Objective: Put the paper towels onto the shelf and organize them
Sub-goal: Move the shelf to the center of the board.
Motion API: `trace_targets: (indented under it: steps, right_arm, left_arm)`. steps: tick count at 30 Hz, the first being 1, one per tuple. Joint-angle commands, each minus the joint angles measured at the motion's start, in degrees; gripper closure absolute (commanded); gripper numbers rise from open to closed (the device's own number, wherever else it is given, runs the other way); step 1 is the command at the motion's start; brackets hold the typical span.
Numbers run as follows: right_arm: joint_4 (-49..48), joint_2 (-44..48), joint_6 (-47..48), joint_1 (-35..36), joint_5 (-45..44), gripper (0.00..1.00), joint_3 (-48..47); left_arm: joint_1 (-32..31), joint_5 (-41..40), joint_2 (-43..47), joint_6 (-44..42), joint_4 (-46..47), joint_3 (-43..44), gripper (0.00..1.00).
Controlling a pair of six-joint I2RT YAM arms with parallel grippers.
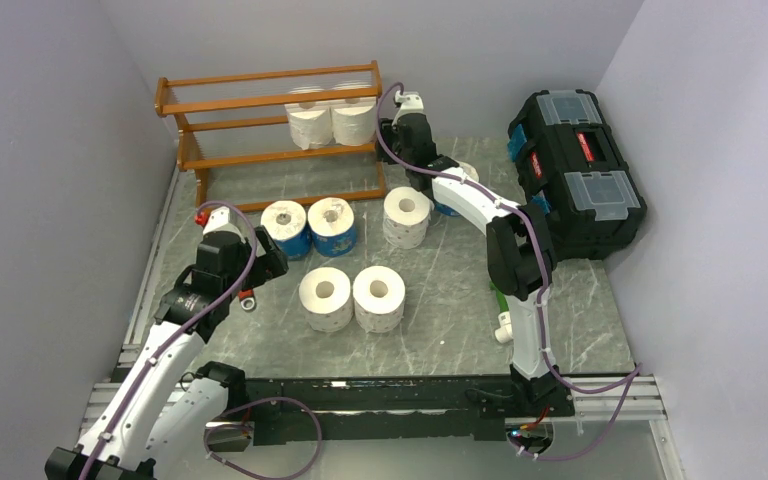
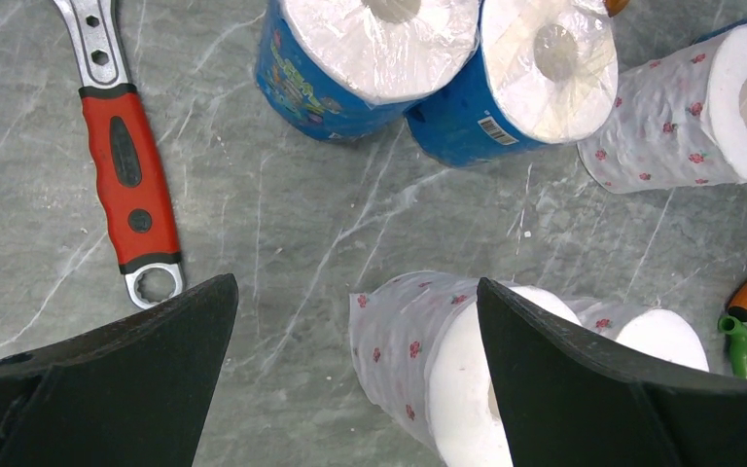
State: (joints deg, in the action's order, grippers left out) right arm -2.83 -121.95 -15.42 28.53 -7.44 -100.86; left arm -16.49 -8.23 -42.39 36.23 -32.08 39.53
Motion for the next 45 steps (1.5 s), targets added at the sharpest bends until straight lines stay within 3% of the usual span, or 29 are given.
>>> trace_targets:
  steps: [1,19,28,45]
  right_arm:
    - [-5.71,-0.16,1.97,-0.22,-0.89,0.52,0.14]
    - [-9.13,-3.42,2.88,-0.28,-0.46,0.60,-0.33]
    - [-6.91,-2.47,2.25,-0.21,0.56,1.00,-0.58]
    - [-0.33,9.54,1.24,1.16,-1.24,1.00,8.76]
  left_arm:
    - [0.03,-0.43,0.09,0.25,1.12,-0.02,0.01]
    - [0.07,0.48,-0.72,0.71,1.44,-0.50,0.01]
    - [0.18,0.78,-0.41,0.64,1.52,-0.59,0.00]
    - [0.17,3.15,0.53,0.88,2.20,-0.90,0.01]
